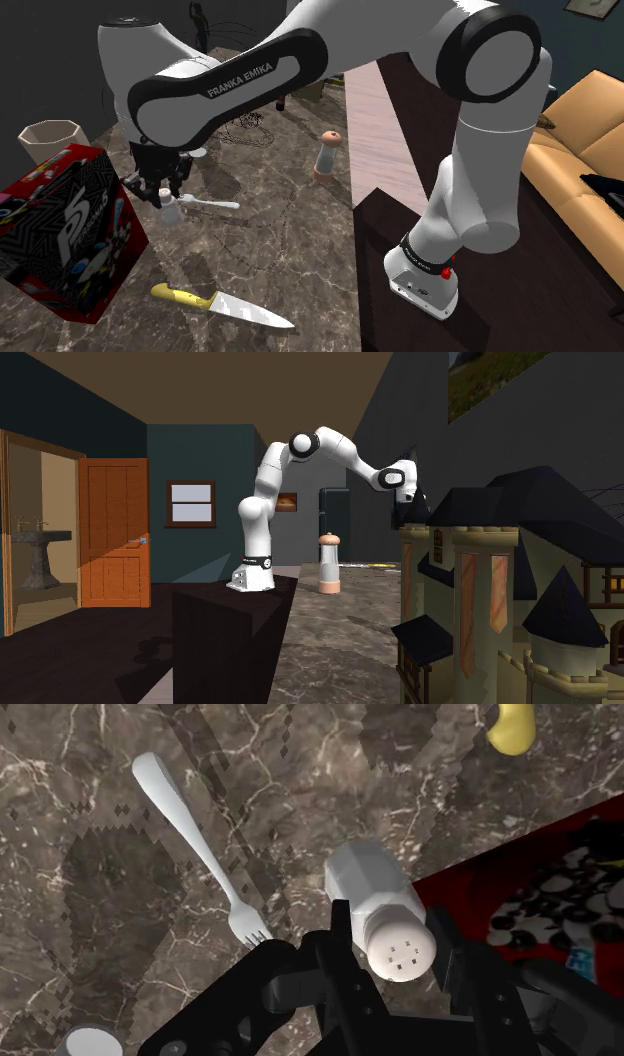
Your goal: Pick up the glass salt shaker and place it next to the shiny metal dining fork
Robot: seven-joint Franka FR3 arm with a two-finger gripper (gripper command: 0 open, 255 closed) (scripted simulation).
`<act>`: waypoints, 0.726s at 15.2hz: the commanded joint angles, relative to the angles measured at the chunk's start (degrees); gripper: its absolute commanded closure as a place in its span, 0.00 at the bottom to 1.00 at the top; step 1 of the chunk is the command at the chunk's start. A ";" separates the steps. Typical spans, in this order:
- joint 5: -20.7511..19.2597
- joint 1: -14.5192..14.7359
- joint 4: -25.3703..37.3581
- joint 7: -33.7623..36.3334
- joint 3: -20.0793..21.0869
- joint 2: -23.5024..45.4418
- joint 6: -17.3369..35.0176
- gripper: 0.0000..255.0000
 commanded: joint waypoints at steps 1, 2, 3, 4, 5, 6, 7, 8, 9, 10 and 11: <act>-0.14 0.03 -0.31 -0.01 -0.08 0.88 1.21 1.00; -0.20 0.05 -0.61 -0.01 -0.11 1.22 1.85 1.00; -0.26 0.08 -0.90 0.00 -0.14 1.58 2.49 1.00; -0.32 0.10 -1.18 0.01 -0.17 1.94 3.13 1.00; -0.38 0.13 -1.45 0.03 -0.20 2.31 3.76 1.00; -0.45 0.15 -1.70 0.04 -0.24 2.69 4.38 1.00; -0.51 0.18 -1.95 0.05 -0.27 3.06 5.01 1.00; -0.60 0.22 -2.22 0.07 -0.32 3.58 5.79 1.00; -0.60 0.22 -2.22 0.07 -0.32 3.58 5.79 1.00; -0.60 0.22 -2.22 0.07 -0.32 3.58 5.79 1.00; -0.60 0.22 -2.22 0.07 -0.32 3.58 5.79 1.00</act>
